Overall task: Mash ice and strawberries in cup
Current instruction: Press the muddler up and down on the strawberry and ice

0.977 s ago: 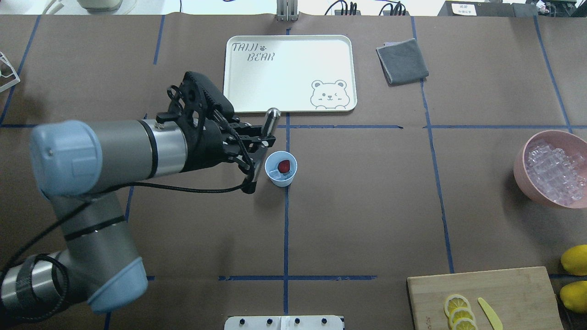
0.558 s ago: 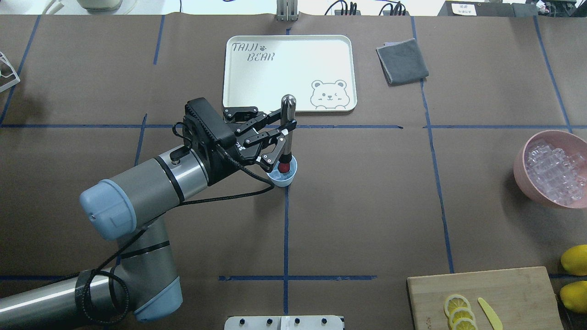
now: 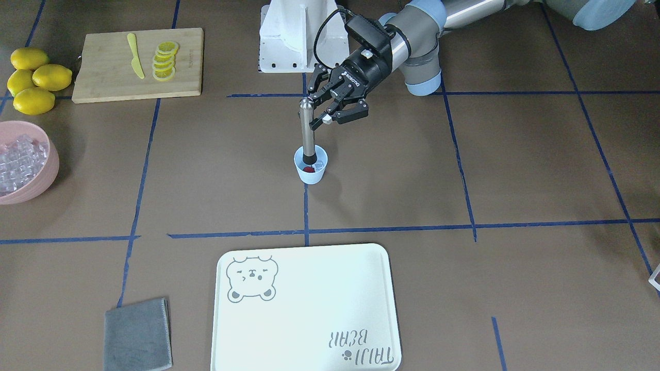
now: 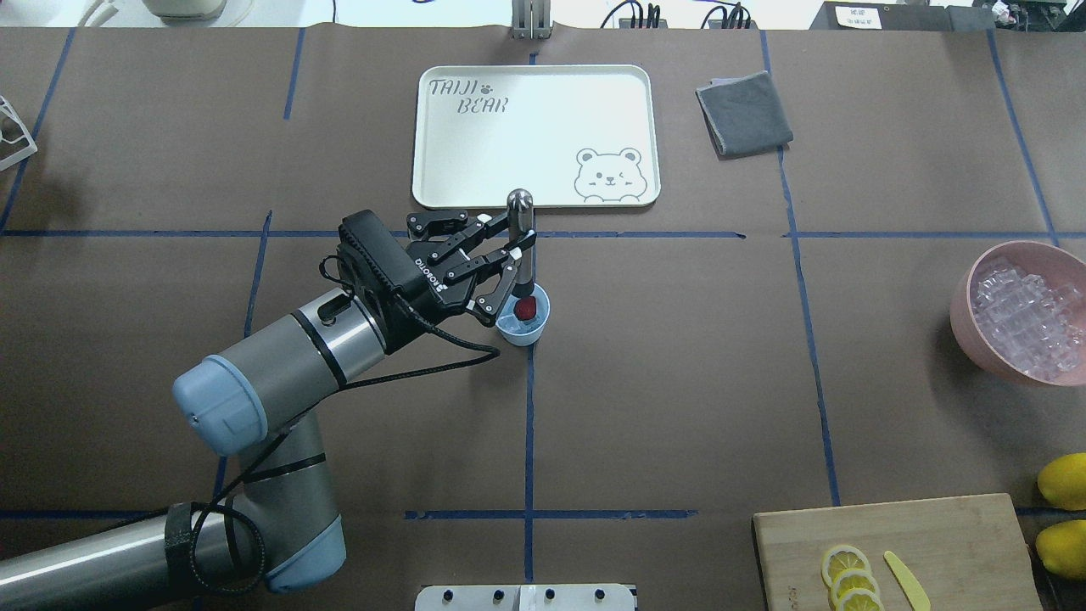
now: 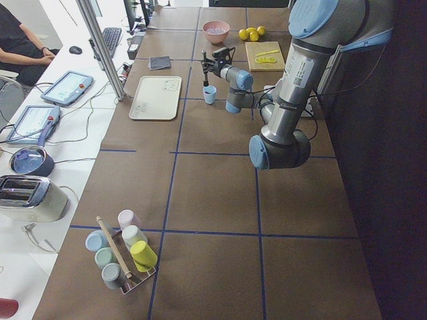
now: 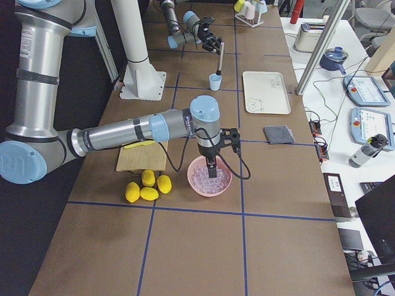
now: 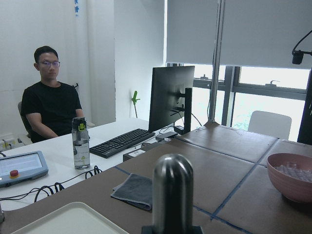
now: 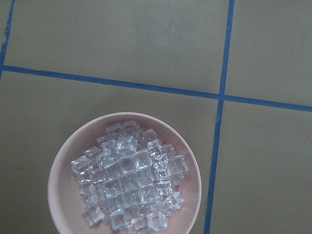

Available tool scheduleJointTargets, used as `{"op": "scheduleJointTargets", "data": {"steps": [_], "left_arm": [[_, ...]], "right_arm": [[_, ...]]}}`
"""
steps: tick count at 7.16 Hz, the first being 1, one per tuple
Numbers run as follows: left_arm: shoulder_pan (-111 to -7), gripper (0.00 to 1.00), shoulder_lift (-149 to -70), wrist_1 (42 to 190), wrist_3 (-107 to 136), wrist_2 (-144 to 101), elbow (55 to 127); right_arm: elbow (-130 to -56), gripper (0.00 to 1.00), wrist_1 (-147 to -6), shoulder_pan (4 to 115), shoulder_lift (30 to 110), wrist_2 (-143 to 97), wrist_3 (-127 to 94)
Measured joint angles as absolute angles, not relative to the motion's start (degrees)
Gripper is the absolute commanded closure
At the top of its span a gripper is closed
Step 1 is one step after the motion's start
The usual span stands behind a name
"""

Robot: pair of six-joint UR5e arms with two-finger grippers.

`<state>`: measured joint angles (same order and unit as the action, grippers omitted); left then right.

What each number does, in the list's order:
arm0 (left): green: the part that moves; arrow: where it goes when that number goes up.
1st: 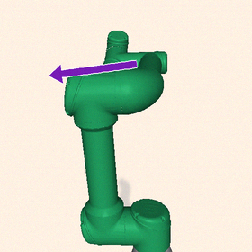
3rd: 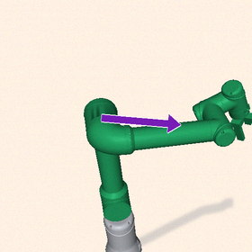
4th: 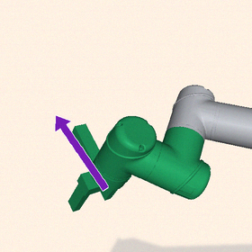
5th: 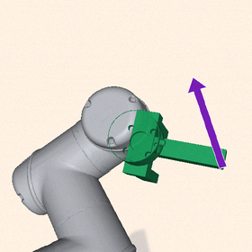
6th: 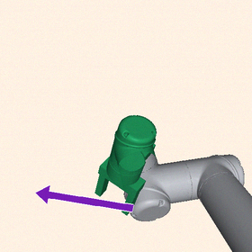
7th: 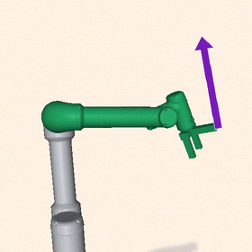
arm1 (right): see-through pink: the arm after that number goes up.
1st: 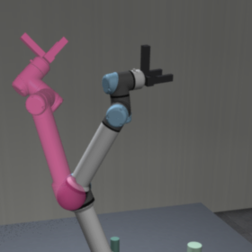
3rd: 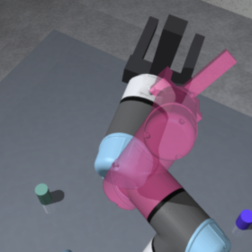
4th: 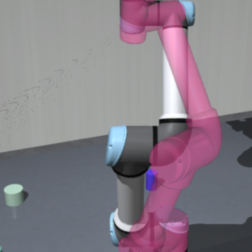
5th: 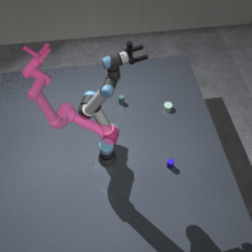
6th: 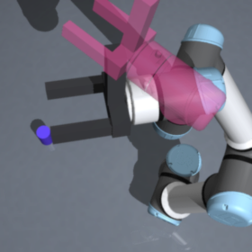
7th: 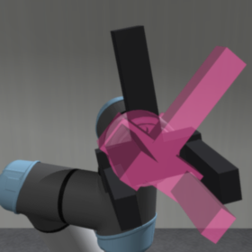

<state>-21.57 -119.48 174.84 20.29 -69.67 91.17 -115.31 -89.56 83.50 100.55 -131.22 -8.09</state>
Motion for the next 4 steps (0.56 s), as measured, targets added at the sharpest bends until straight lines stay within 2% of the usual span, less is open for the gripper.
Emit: {"op": "scheduleJointTargets", "data": {"steps": [4], "left_arm": [[-20.9,0.98,-119.3,175.0,20.2,-69.6,89.2]], "right_arm": [[-115.2,0.01,-89.6,83.5,100.6,-131.2,-8.1]]}}
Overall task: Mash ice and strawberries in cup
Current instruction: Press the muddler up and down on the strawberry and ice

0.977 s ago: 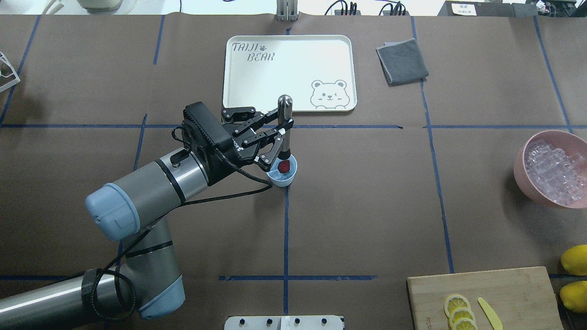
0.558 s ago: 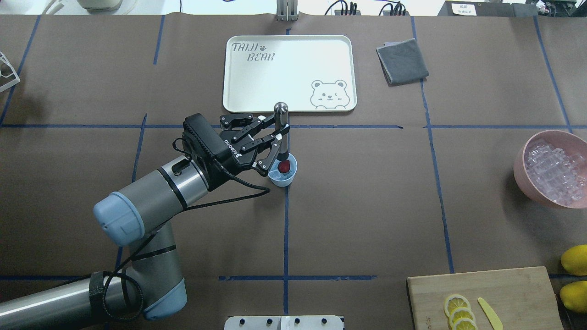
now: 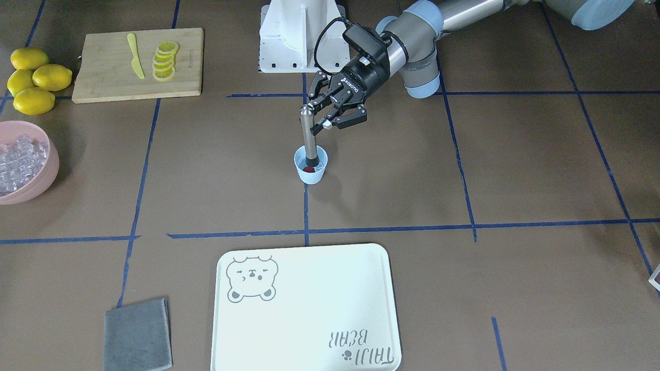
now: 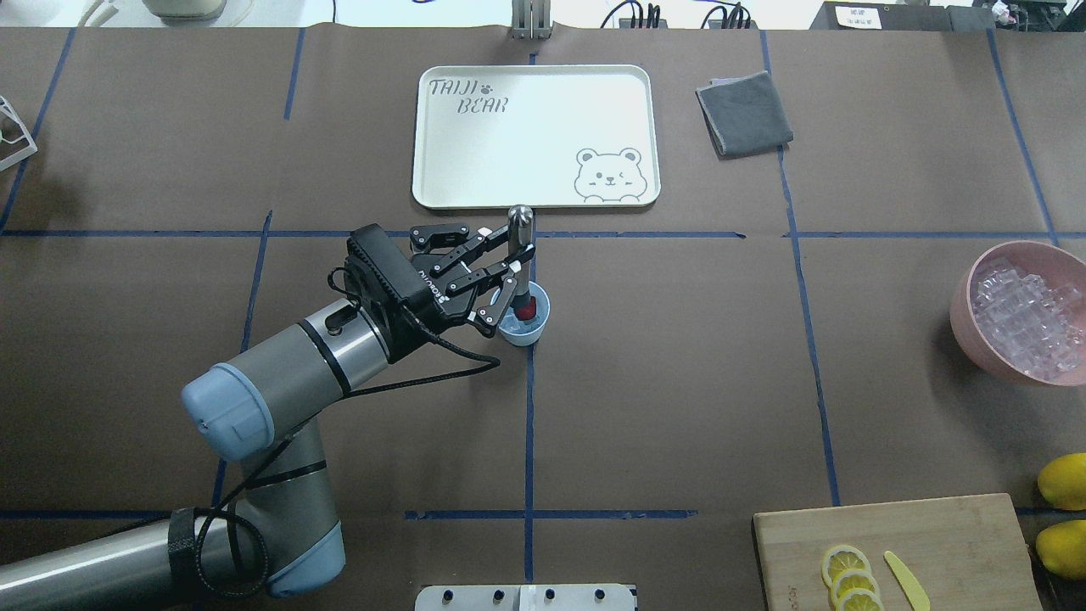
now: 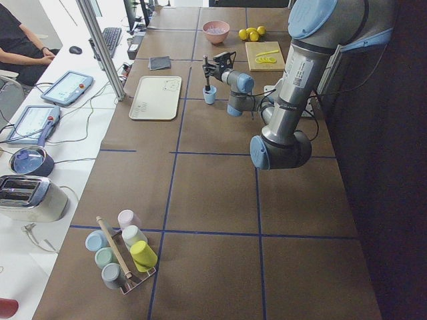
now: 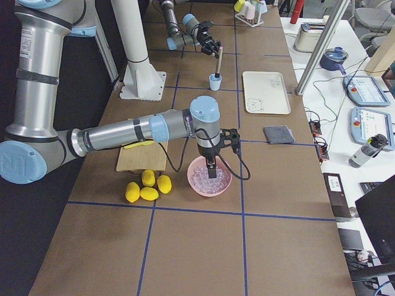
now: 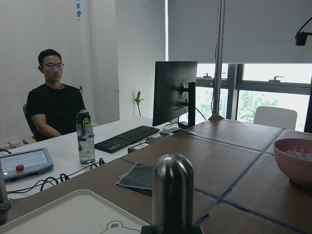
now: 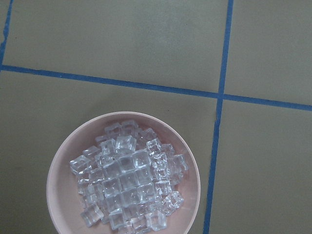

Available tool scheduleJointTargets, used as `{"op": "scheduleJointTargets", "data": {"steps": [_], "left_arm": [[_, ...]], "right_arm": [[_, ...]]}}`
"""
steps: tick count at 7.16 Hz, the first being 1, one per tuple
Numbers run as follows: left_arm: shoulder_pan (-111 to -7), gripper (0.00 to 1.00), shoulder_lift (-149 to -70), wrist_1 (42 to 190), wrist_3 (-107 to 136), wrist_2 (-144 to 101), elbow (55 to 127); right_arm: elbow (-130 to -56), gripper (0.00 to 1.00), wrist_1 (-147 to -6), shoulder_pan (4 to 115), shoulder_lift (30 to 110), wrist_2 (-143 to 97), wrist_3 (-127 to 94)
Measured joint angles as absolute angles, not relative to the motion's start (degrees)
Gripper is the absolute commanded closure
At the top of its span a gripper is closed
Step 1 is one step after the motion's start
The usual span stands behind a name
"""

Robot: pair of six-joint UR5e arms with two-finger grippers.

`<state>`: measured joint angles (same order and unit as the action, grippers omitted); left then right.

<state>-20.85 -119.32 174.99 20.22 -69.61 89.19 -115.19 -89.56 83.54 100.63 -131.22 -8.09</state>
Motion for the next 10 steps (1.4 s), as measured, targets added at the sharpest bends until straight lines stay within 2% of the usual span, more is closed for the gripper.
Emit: {"op": "scheduleJointTargets", "data": {"steps": [7,10], "left_arm": [[-19.0,1.0,-119.4,175.0,19.9,-69.6,87.5],[-19.1,1.0,-119.8,174.5,19.9,-69.8,89.6]], "right_arm": [[-115.1,0.01,-89.6,83.5,100.7,-131.2,-8.1],[-115.1,0.01,-89.6,83.5,100.7,-131.2,-8.1]]}}
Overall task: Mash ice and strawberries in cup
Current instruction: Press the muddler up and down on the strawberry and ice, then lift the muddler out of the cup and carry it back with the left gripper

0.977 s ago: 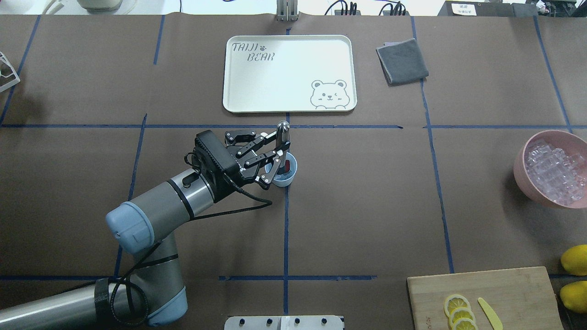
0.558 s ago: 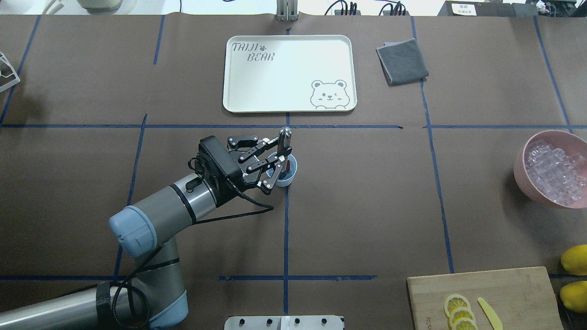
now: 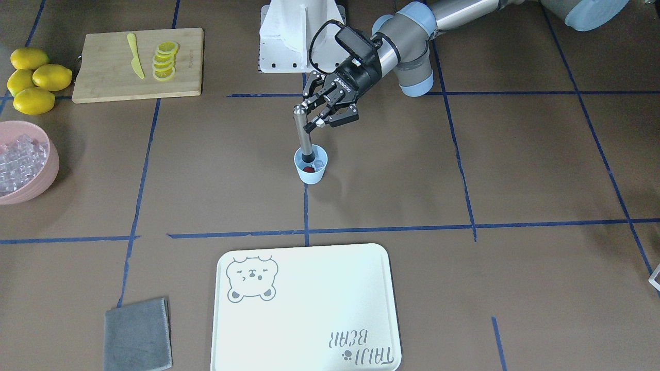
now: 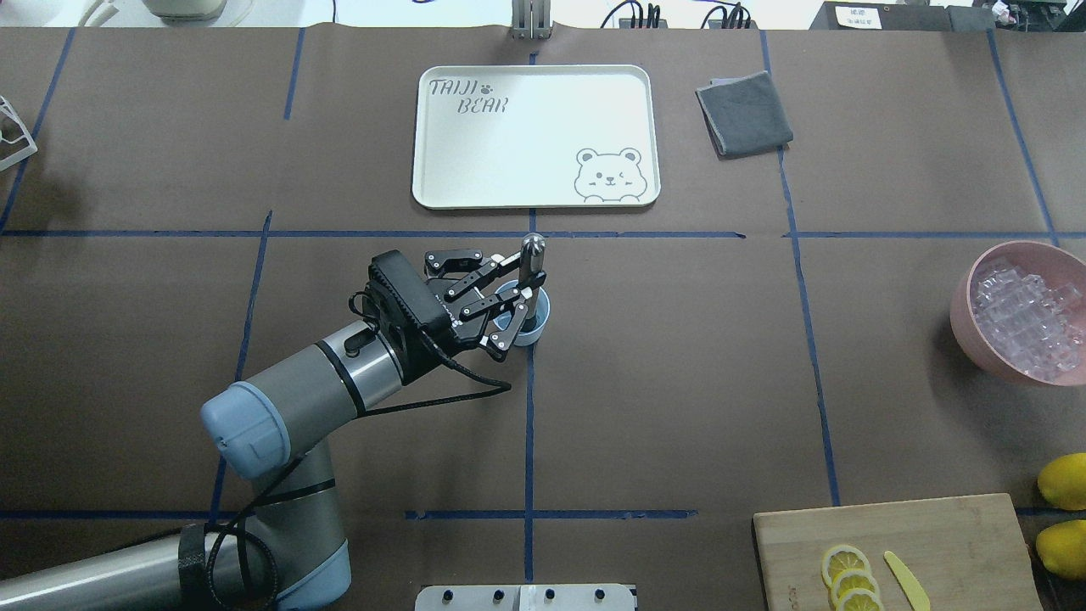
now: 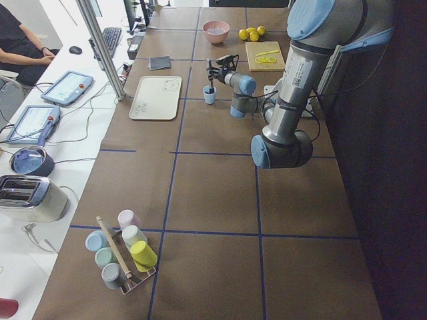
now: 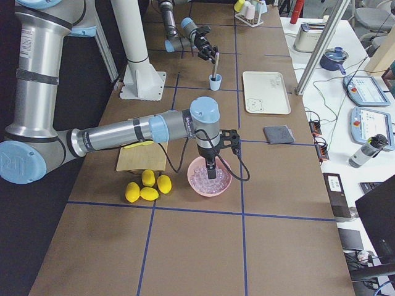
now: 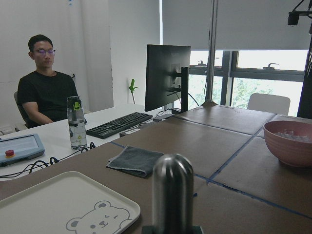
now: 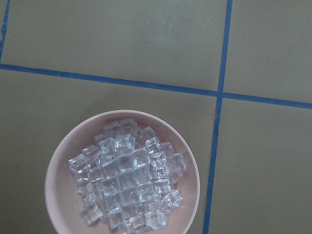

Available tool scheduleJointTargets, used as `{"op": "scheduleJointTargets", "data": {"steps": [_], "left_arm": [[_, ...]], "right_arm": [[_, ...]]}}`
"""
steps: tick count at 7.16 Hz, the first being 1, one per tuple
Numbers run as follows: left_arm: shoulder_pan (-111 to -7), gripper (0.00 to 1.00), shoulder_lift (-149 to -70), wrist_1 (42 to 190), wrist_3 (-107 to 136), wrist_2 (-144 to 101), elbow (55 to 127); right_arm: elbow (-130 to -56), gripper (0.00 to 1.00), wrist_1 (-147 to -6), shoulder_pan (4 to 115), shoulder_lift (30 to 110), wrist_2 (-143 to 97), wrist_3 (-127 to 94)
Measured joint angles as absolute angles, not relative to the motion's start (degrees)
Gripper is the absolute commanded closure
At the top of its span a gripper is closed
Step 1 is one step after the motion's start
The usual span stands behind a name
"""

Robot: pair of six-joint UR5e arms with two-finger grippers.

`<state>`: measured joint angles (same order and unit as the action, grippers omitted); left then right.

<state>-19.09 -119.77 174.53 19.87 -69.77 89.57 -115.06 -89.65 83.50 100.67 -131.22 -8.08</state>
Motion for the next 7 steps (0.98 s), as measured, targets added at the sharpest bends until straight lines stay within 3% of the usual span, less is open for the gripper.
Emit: {"op": "scheduleJointTargets", "data": {"steps": [5,7], "left_arm": [[-19.8,1.0,-118.1,147.8,21.1,-69.9,109.8],[-22.3,1.0,-114.9,136.8,26.4,-69.9,113.5]], "right_arm": [[-115.1,0.01,-89.6,83.6,100.7,-131.2,-8.1],[-115.2,0.01,-89.6,83.6,100.8,-131.2,-8.1]]}}
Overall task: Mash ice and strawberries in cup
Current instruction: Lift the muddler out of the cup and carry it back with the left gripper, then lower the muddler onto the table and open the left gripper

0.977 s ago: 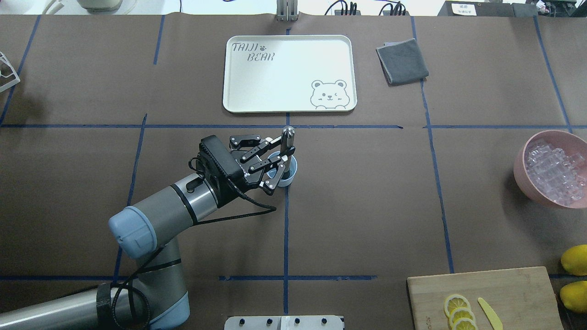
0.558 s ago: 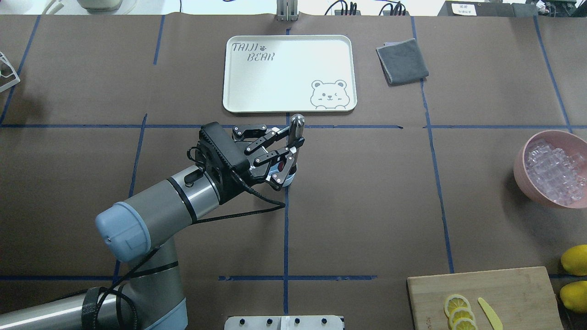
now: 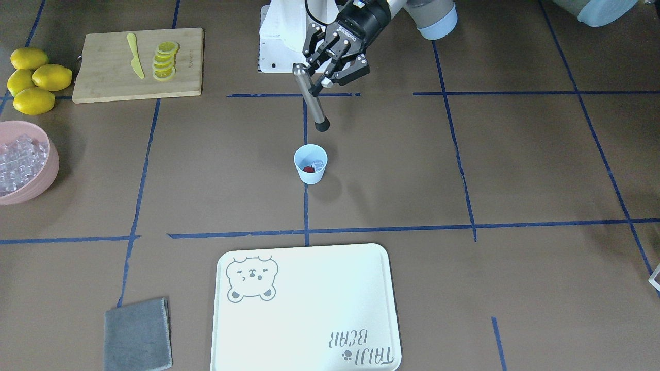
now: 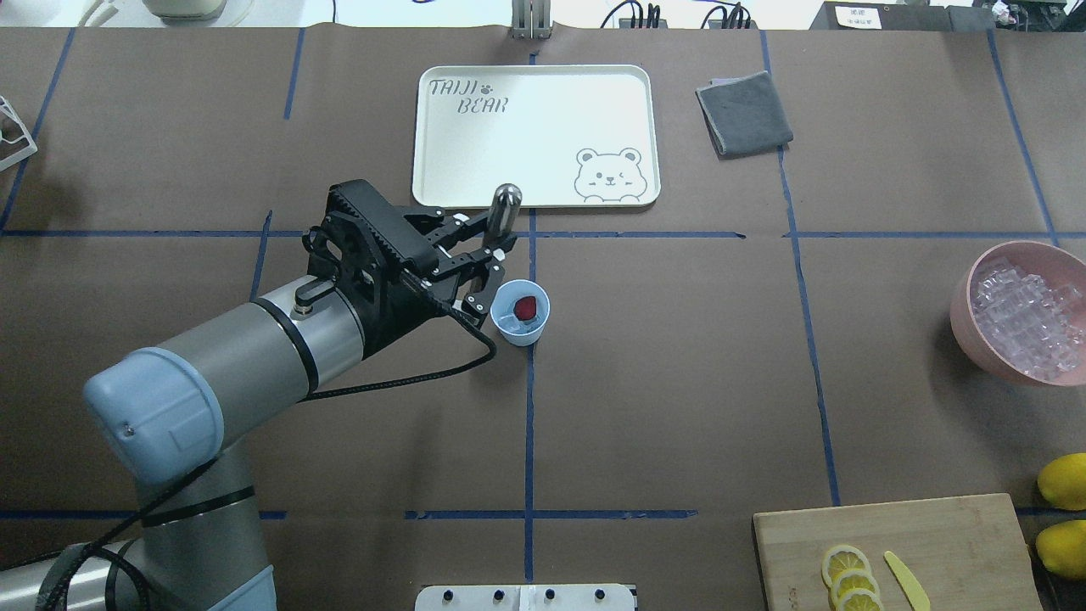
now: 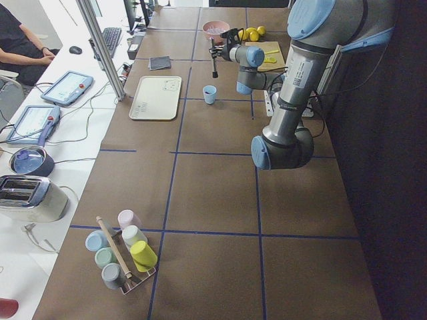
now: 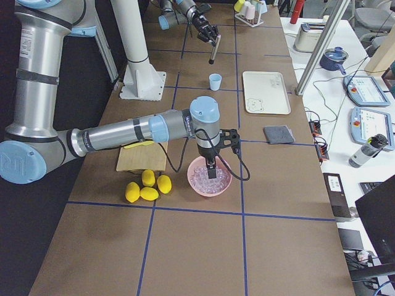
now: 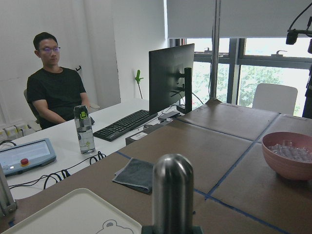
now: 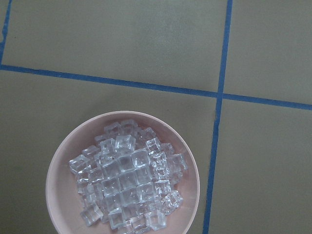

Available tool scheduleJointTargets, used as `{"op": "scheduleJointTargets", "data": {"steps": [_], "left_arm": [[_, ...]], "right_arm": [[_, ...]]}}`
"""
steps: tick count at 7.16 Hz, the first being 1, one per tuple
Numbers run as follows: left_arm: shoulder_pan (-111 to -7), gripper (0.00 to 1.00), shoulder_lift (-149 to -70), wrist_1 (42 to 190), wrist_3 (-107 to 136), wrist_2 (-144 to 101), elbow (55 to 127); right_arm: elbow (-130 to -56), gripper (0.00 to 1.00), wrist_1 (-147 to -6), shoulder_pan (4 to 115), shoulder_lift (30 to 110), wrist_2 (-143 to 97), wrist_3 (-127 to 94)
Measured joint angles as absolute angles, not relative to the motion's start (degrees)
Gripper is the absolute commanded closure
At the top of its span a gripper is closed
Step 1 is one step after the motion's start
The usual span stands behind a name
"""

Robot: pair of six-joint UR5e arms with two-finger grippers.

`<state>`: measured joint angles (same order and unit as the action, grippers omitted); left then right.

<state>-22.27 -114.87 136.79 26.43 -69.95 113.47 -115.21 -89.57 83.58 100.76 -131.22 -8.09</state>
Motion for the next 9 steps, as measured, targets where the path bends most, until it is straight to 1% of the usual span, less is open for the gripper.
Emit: {"op": "scheduleJointTargets", "data": {"steps": [1,3,4,6,7,9], "left_arm": [[-24.3,1.0,-113.8,130.2,29.2,-70.1,114.7],[-29.2,1.0,-110.2,122.9,36.5,-75.1,115.4],[-33.2,1.0,-106.4,121.4,38.1,-81.5,115.4],[-45.7,1.0,-97.8,118.8,38.7,-101.6,114.5],[-51.6,1.0,-95.1,113.6,38.4,-111.3,113.4],[-56.9,1.0,-93.7,98.9,37.0,-118.7,110.7]], "right_arm": [[-115.3,0.01,-89.6,83.6,100.9,-131.2,-8.1],[-115.3,0.01,-89.5,83.6,101.1,-131.2,-8.1],[-115.3,0.01,-89.5,83.6,101.2,-131.2,-8.1],[-115.4,0.01,-89.5,83.6,101.5,-131.2,-8.1],[-115.4,0.01,-89.5,83.6,101.5,-131.2,-8.1],[-115.4,0.01,-89.5,83.6,101.6,-131.2,-8.1]]}}
